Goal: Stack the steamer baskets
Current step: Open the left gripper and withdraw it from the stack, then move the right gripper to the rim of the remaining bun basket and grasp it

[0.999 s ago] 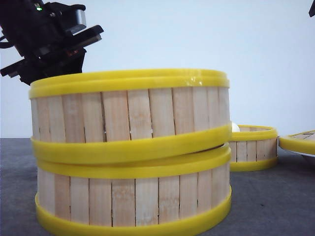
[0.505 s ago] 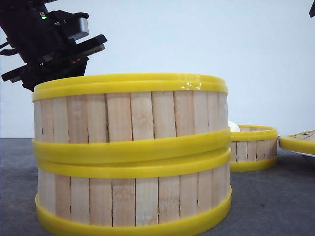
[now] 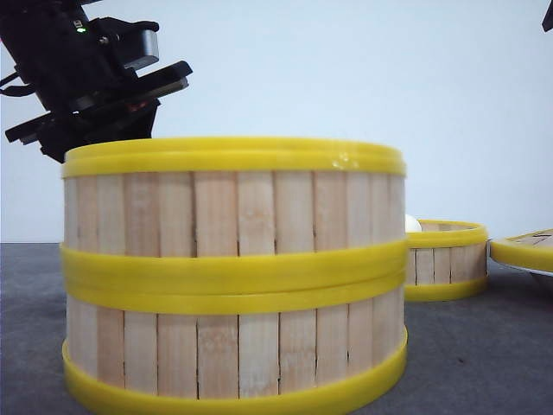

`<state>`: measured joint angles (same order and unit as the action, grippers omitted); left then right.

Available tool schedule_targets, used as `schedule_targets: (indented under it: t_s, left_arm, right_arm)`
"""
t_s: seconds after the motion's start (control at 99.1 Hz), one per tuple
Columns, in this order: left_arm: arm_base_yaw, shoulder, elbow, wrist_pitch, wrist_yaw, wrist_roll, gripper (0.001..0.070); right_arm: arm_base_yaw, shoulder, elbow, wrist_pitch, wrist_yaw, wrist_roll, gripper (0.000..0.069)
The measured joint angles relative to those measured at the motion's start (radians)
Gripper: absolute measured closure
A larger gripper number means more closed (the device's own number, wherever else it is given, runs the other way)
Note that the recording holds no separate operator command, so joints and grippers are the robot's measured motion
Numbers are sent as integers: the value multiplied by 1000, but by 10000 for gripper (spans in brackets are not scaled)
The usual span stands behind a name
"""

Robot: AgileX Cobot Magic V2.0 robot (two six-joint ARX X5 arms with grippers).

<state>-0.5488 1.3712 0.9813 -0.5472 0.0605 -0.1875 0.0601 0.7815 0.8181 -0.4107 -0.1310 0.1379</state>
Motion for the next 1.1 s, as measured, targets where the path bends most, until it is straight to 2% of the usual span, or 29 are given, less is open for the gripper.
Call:
schedule_targets:
  t_s: [0.121,0.212,0.424,0.666,0.928,1.1]
  left_arm:
    - [-6,6,0,-12,11,-9,504]
    - [-6,6,0,-11,13,-12,475]
    - [-6,-31,0,41,-2,-12,469]
    - [-6,-281,0,182,-40,-12,469]
    - [-6,-524,-5,111,-63,-12,469]
    - [-7,-708,-105,109,-69,-19,469]
  right_arm:
    - [0,0,0,0,0,0,319]
    - [0,0,0,0,0,1,319]
    - [0,16,0,-8,-2,3,319]
    - [1,89,3,-14,-52,26,319]
    - [6,290,130,-43,-60,35,319]
    - [6,486,274,-95,-78,35,319]
